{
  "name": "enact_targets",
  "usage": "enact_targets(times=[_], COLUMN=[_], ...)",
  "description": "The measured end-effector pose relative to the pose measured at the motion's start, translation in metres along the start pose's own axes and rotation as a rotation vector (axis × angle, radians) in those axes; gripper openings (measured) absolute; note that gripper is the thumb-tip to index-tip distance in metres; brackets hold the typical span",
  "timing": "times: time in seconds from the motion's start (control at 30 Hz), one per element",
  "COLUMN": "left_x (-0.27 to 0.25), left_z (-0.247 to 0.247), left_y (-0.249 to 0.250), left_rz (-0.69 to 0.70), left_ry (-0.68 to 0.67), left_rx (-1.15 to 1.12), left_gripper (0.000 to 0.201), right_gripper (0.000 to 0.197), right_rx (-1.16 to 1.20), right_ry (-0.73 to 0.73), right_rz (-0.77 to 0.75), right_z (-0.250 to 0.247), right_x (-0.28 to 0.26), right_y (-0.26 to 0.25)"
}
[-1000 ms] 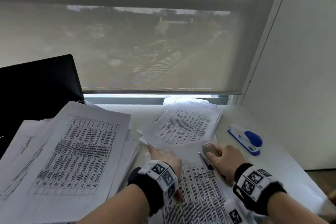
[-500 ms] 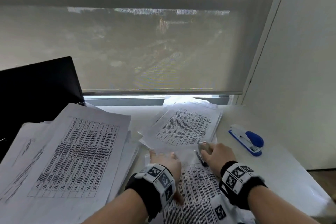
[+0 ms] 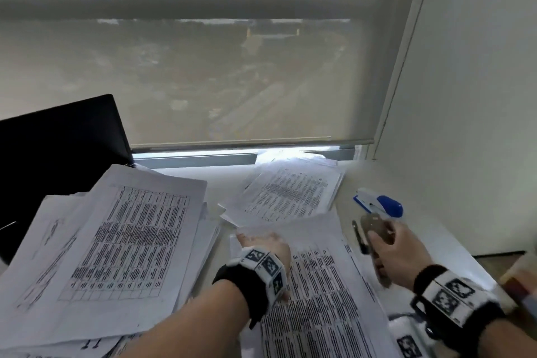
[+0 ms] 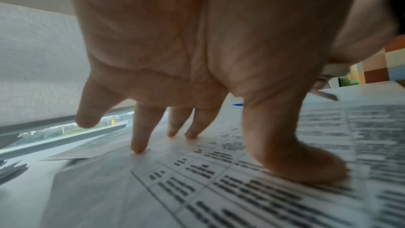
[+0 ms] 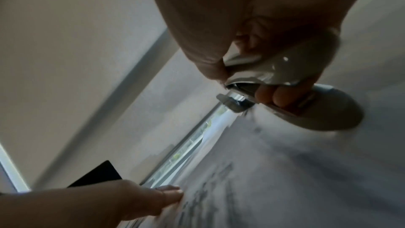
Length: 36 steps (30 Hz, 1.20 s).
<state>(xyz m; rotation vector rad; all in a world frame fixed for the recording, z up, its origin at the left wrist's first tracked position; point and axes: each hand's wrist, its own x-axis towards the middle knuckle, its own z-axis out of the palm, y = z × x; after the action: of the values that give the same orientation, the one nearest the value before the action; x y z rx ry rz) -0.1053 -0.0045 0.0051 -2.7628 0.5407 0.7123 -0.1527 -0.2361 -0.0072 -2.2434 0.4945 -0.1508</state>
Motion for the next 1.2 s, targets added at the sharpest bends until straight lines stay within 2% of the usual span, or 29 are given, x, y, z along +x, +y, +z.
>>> enact_targets(times=[0.17, 0.27, 0.3, 0.37, 0.43, 0.57, 0.63, 0.77, 0.87, 0.93, 1.0, 1.1, 1.2], left_x=[-0.018, -0.029, -0.030, -0.027, -0.024, -0.017, -0.017, -0.020, -0.018, -0.014, -0.014, -0.017, -0.013], left_z=[0.007, 0.013, 0.014, 0.015, 0.017, 0.024, 0.026, 0.027, 0.024, 0.021, 0.016, 0.002, -0.011], left_y=[0.028, 0.054, 0.061, 0.070, 0.078, 0.079, 0.079, 0.082, 0.084, 0.084, 0.085, 0.078, 0.057], left_rz=[0.184, 0.193, 0.171, 0.143, 0.135, 0.077, 0.067, 0.041, 0.042, 0.063, 0.078, 0.082, 0.094], left_ry=[0.070, 0.112, 0.103, 0.092, 0.094, 0.135, 0.151, 0.180, 0.177, 0.162, 0.144, 0.145, 0.173], left_rx=[-0.010, -0.022, -0.018, -0.017, -0.008, -0.031, -0.025, 0.032, 0.031, 0.011, -0.015, -0.014, -0.060], left_gripper=[0.064, 0.039, 0.040, 0.067, 0.086, 0.105, 0.107, 0.096, 0.097, 0.104, 0.100, 0.062, 0.028], right_gripper=[0.031, 0.049, 0.056, 0.061, 0.051, 0.032, 0.035, 0.057, 0.052, 0.048, 0.050, 0.035, 0.012], right_rx=[0.050, -0.051, -0.106, -0.268, -0.401, -0.595, -0.642, -0.632, -0.571, -0.526, -0.474, -0.243, -0.033], right_ry=[0.022, -0.016, -0.068, -0.179, -0.231, -0.402, -0.415, -0.404, -0.348, -0.367, -0.370, -0.190, -0.026], right_rz=[0.148, 0.139, 0.162, 0.236, 0.286, 0.484, 0.542, 0.523, 0.523, 0.517, 0.550, 0.466, 0.256], right_z=[-0.077, -0.095, -0.096, -0.089, -0.082, -0.066, -0.059, -0.047, -0.050, -0.053, -0.056, -0.068, -0.087], right_x=[-0.078, -0.120, -0.129, -0.139, -0.148, -0.159, -0.165, -0.176, -0.181, -0.179, -0.167, -0.145, -0.121], right_y=[0.058, 0.093, 0.110, 0.141, 0.169, 0.200, 0.219, 0.268, 0.263, 0.255, 0.246, 0.205, 0.144])
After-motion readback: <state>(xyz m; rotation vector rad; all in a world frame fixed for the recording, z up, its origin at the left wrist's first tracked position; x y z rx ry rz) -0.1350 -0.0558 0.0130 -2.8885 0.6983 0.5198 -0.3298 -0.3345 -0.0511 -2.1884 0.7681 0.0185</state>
